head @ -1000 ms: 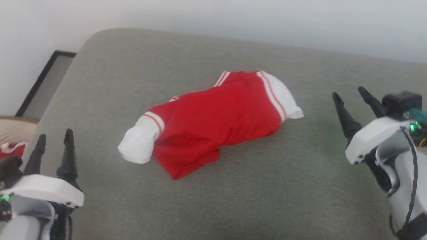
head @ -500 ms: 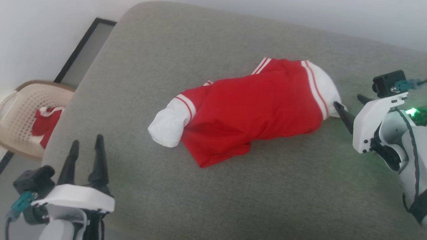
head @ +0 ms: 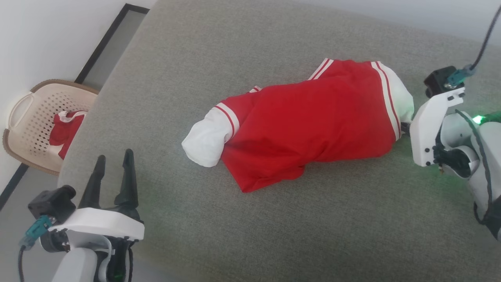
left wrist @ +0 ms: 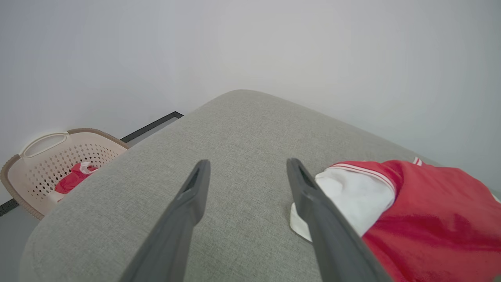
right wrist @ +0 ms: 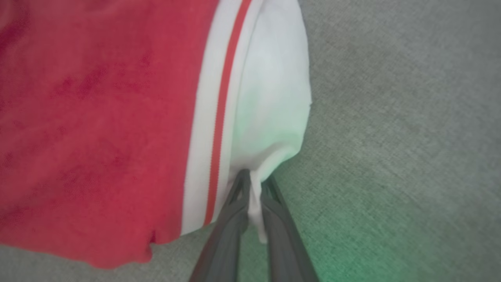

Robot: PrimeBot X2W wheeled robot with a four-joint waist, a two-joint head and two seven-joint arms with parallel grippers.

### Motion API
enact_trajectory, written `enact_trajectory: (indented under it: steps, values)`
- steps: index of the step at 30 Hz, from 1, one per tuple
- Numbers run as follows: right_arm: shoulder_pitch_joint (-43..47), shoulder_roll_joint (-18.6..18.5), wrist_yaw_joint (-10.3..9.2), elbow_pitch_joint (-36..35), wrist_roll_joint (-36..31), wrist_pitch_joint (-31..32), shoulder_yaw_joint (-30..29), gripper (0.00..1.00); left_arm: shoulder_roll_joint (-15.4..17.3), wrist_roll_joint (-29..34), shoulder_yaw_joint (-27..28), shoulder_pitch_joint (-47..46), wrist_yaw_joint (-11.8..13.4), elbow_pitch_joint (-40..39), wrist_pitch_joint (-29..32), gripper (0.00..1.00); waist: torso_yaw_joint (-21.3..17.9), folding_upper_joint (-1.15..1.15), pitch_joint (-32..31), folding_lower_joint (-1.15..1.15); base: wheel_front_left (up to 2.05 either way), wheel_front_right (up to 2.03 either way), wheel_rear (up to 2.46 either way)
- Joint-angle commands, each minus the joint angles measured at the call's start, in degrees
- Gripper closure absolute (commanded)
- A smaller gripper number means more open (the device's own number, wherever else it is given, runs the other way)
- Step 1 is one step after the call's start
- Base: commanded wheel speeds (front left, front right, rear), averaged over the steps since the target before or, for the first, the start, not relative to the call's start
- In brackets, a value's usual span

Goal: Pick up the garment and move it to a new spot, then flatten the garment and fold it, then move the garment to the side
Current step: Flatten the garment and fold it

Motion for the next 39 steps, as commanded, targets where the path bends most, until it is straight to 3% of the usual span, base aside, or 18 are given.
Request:
enact_trajectory:
  steps: [1,8,17,23,28,32,37,39]
  values:
    - [0.3,-0.1,-0.09,1.6,0.7,0.5,1.1,1.0,-0.2,0.8,0.7,-0.7,-0.6,0.3,-0.3,0.0,-0.4,0.0,-0.2,0.0,0.0,0.0,0.0]
    - [-0.9,-2.1,-0.08,-0.8,4.0,-0.8,4.0,1.0,-0.1,2.6,3.7,0.7,-1.4,0.3,-0.3,0.0,-3.2,0.0,-2.0,0.0,0.0,0.0,0.0]
    - [4.0,-6.8,-0.05,-8.0,8.7,-3.2,5.2,1.0,1.6,3.6,6.1,3.1,-1.2,-0.8,-0.3,0.0,-8.3,0.0,-4.8,0.0,0.0,0.0,0.0]
    - [10.3,-11.7,-0.05,-15.8,11.7,-2.5,2.9,1.0,3.4,3.6,7.1,4.6,-0.6,-2.1,0.4,0.0,-12.3,0.0,-6.1,0.0,0.0,0.0,0.0]
    - [17.9,-14.6,-0.04,-20.9,13.6,-0.6,-2.2,1.0,4.6,3.8,7.2,5.1,-0.3,-3.1,1.1,0.0,-14.7,0.0,-6.5,0.0,0.0,0.0,0.0]
    - [23.5,-13.6,-0.04,-22.8,12.4,-1.2,-6.7,1.0,4.9,3.4,7.0,4.6,-0.5,-3.4,1.6,0.0,-16.0,0.0,-6.0,0.0,0.0,0.0,0.0]
    - [25.6,-9.4,-0.04,-19.6,9.0,-2.3,-10.8,1.0,5.2,3.0,6.5,2.9,-1.1,-2.5,2.1,0.0,-17.0,0.0,-5.3,0.0,0.0,0.0,0.0]
    - [24.9,-7.3,-0.04,-18.1,7.8,-2.7,-12.0,0.55,5.3,3.0,5.9,2.2,-1.5,-2.3,2.4,0.0,-17.2,0.0,-5.2,0.0,0.0,0.0,0.0]
